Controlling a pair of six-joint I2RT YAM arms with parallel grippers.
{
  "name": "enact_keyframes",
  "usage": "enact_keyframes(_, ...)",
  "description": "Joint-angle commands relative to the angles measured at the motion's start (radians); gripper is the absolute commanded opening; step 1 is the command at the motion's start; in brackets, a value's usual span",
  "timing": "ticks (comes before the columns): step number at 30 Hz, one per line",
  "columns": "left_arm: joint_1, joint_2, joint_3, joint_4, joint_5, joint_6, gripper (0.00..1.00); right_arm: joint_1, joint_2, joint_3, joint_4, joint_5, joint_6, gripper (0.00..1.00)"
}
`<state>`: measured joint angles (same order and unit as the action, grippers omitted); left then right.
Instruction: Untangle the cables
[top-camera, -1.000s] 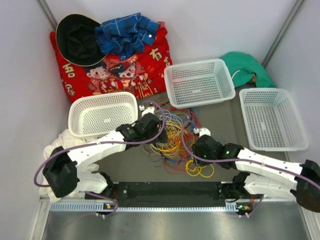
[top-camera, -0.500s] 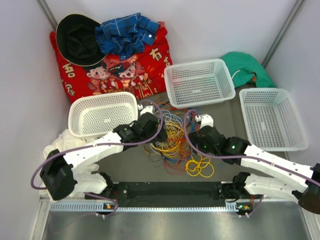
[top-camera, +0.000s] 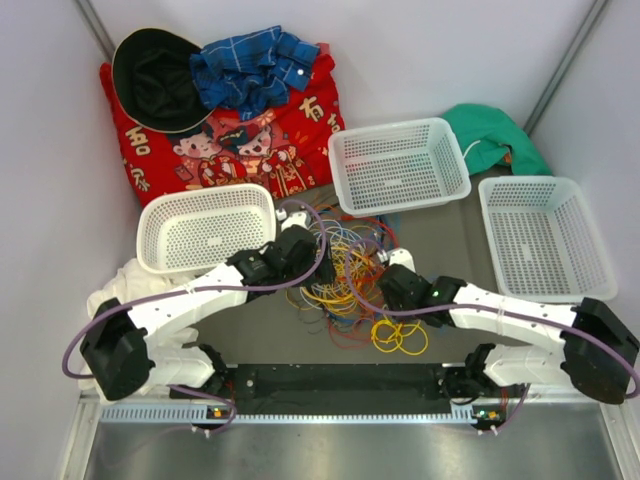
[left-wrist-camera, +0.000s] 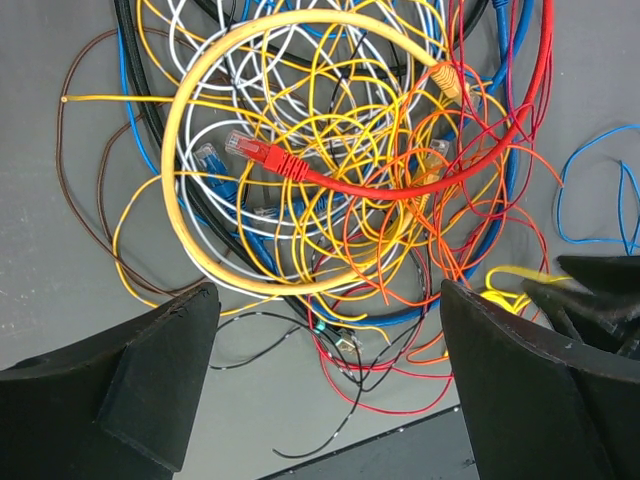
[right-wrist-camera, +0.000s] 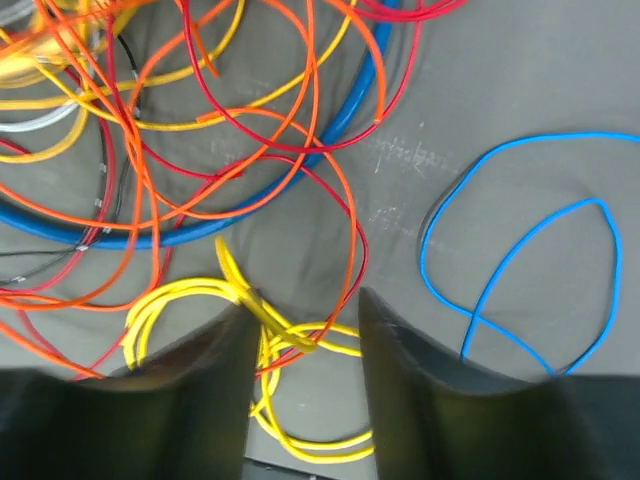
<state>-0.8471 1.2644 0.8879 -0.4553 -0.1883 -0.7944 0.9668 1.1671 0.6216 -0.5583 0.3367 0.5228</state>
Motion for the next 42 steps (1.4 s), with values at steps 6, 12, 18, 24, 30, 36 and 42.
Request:
enact_keyframes(6,-0.001,-0.025,0.008,0.017,-0.014,0.007,0.95,0.009,-0.133,0.128,-0.008,0.073,-0.012,0.0)
enact_keyframes(12,-0.001,-0.098,-0.004,0.075,-0.03,0.026,0.95,0.01,-0.245,0.557,-0.182,0.125,-0.171,0.0)
enact_keyframes(18,-0.001,-0.187,-0.046,0.222,-0.017,0.052,0.96,0.009,-0.19,0.984,-0.32,0.147,-0.257,0.0)
enact_keyframes(24,-0.001,-0.264,-0.076,0.286,-0.025,0.078,0.96,0.01,-0.204,1.052,-0.321,0.148,-0.261,0.0)
enact_keyframes(30,-0.001,-0.339,-0.135,0.357,-0.039,0.073,0.96,0.01,-0.231,0.914,-0.293,0.16,-0.213,0.0)
enact_keyframes(36,-0.001,-0.356,-0.145,0.316,-0.065,0.049,0.96,-0.063,-0.207,0.849,-0.22,0.255,-0.224,0.0)
enact_keyframes(42,-0.001,-0.344,-0.168,0.303,-0.056,0.017,0.96,-0.471,-0.037,0.911,-0.122,-0.102,-0.078,0.0)
